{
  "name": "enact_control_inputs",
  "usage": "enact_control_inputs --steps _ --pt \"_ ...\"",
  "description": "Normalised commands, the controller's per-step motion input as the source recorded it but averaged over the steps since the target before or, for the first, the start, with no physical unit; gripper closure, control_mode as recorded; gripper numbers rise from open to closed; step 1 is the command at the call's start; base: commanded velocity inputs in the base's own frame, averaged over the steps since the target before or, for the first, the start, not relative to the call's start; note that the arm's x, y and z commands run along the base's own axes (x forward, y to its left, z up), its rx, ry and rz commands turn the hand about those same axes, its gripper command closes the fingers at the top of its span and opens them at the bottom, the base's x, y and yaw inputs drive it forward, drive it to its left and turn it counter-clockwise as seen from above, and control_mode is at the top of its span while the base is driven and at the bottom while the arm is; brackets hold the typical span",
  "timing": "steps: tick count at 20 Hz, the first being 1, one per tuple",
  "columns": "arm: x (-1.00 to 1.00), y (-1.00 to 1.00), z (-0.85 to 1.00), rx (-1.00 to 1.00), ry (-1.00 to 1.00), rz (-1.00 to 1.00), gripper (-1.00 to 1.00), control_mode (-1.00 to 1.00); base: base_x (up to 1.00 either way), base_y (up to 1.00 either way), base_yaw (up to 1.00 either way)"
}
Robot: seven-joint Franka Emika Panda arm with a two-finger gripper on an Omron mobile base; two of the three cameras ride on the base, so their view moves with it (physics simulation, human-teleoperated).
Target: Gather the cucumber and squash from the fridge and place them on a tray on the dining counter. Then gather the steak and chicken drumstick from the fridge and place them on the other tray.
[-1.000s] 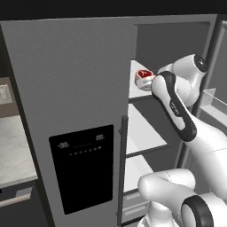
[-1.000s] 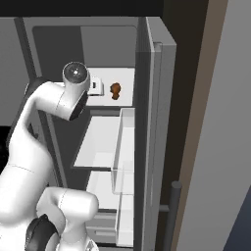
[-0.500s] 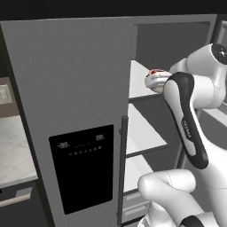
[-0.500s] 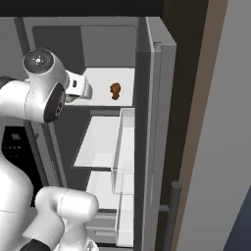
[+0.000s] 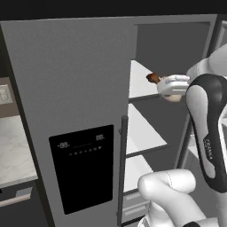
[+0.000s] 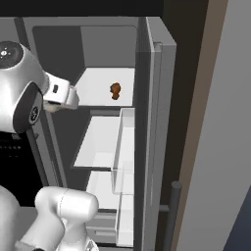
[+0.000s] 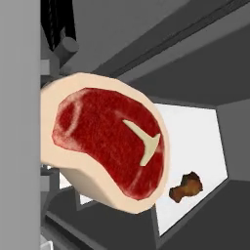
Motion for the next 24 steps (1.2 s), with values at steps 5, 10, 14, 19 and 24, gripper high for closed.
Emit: enact_control_inputs --steps 5,10,14,19,24 --pt "-0.97 -0.17 -0.07 0.1 -0.06 0.0 1.0 -1.0 0.0 0.0 0.0" --pt "-0.8 -0.1 -0.01 0.09 -0.05 0.0 1.0 -1.0 0.0 0.0 0.0" --pt "-0.36 0.0 0.02 0.02 -0.08 0.0 1.0 -1.0 0.0 0.0 0.0" --pt "-0.42 0.03 0.03 0.01 -0.05 0.0 1.0 1.0 -0.12 0.05 0.0" --pt "0.0 0.0 0.0 0.0 0.0 0.0 1.0 1.0 -0.75 0.2 0.0"
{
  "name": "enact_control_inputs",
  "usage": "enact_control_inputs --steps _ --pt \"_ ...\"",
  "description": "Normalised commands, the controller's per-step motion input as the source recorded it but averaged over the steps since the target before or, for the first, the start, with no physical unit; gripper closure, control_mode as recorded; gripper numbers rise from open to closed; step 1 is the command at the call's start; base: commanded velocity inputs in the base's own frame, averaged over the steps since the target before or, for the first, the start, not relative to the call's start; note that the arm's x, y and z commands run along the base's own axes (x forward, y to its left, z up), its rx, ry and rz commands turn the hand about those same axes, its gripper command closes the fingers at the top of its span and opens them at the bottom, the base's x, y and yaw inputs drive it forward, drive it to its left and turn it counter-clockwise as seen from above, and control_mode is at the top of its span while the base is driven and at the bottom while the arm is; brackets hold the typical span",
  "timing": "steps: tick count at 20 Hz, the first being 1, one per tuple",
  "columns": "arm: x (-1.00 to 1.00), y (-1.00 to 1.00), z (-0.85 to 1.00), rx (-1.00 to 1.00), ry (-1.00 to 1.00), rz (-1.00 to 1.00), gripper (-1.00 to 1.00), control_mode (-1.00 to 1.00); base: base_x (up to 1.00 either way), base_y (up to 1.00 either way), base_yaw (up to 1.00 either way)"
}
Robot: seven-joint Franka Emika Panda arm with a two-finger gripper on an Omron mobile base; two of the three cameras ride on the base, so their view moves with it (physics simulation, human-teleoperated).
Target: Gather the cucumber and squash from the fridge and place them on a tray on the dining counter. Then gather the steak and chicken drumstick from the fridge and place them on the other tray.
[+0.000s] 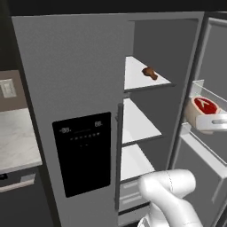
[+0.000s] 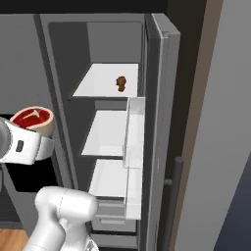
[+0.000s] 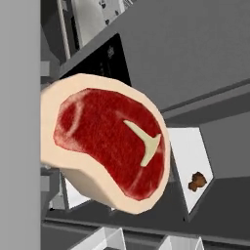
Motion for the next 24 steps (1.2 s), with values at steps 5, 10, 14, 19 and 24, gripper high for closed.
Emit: enact_control_inputs --steps 5,10,14,19,24 --pt "0.0 0.0 0.0 0.0 0.0 0.0 1.0 1.0 -1.0 0.14 0.0" --pt "0.0 0.0 0.0 0.0 0.0 0.0 1.0 1.0 -1.0 0.47 0.01" --pt "0.0 0.0 0.0 0.0 0.0 0.0 1.0 1.0 -0.51 0.67 0.69" --pt "0.0 0.0 0.0 0.0 0.0 0.0 1.0 1.0 0.0 0.0 1.0" --pt "0.0 0.0 0.0 0.0 0.0 0.0 1.0 1.0 0.0 0.0 1.0"
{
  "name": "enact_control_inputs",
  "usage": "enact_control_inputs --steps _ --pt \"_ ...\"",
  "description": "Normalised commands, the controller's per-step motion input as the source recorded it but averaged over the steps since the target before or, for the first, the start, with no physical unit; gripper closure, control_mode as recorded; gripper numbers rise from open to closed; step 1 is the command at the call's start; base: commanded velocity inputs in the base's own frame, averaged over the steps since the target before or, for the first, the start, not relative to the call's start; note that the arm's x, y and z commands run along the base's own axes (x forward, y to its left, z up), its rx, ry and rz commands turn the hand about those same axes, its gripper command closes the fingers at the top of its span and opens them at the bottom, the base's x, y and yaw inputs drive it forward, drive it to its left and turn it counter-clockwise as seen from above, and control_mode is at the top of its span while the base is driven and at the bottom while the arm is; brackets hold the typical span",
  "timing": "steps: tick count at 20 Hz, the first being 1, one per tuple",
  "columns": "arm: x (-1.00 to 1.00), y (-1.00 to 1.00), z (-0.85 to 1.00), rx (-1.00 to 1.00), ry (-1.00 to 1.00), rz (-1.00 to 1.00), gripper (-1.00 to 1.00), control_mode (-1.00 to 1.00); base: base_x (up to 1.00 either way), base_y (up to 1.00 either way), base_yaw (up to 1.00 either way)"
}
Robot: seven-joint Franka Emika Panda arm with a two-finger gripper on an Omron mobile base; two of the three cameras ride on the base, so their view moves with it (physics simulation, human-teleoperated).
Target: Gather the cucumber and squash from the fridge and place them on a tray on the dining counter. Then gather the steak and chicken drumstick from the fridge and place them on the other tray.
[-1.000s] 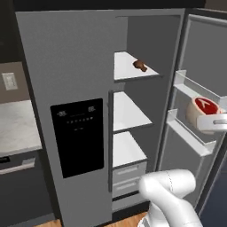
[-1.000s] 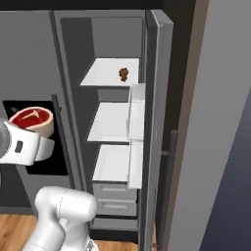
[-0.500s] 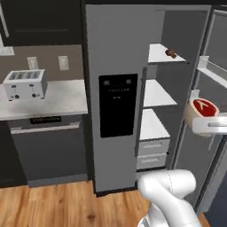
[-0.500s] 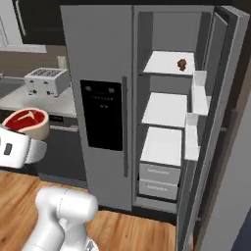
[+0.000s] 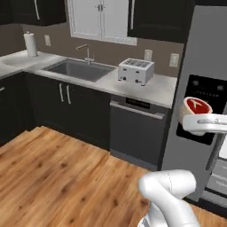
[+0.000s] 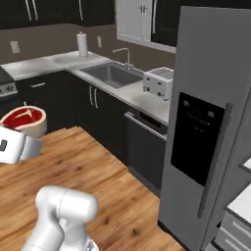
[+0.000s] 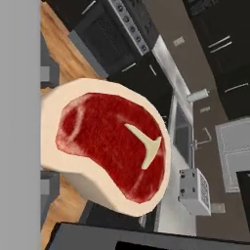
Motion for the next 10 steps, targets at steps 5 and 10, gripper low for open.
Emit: enact_control_inputs --steps 5,10 --pt "0.0 0.0 0.0 0.0 0.0 0.0 1.0 1.0 0.0 0.0 1.0" --pt "0.0 0.0 0.0 0.0 0.0 0.0 1.0 1.0 0.0 0.0 1.0"
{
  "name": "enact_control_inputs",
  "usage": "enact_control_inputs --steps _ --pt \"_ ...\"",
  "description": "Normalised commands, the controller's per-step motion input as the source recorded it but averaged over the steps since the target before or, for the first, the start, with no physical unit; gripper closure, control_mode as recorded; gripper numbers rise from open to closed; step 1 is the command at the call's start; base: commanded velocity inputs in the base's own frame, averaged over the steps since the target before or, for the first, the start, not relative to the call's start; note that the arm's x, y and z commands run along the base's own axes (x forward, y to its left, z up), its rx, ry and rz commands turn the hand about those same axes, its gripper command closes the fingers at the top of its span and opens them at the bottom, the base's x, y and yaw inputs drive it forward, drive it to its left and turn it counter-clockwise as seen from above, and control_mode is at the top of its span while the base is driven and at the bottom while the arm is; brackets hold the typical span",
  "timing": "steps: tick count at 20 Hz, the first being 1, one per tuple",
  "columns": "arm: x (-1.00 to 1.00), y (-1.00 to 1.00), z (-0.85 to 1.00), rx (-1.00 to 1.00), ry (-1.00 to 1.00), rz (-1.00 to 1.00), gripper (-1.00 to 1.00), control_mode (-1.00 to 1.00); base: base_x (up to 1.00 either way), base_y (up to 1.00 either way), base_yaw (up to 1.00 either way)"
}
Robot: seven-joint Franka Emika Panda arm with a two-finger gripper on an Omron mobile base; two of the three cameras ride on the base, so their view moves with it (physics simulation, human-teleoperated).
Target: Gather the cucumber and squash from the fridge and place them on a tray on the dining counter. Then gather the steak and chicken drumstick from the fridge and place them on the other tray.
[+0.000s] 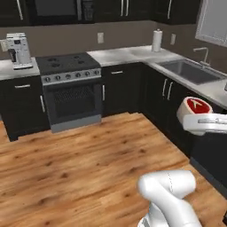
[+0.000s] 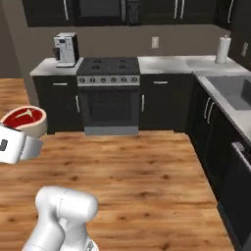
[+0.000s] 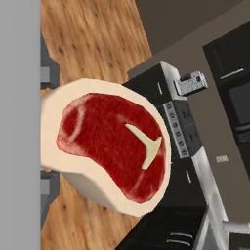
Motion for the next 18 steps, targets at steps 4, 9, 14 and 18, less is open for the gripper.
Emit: enact_control_inputs --steps 4,9,14,18 --pt "0.0 0.0 0.0 0.0 0.0 0.0 1.0 1.0 0.0 0.0 1.0" --pt "0.0 0.0 0.0 0.0 0.0 0.0 1.0 1.0 0.0 0.01 1.0" --pt "0.0 0.0 0.0 0.0 0.0 0.0 1.0 1.0 0.4 0.83 0.43" --pt "0.0 0.0 0.0 0.0 0.0 0.0 1.0 1.0 1.0 1.0 -0.03"
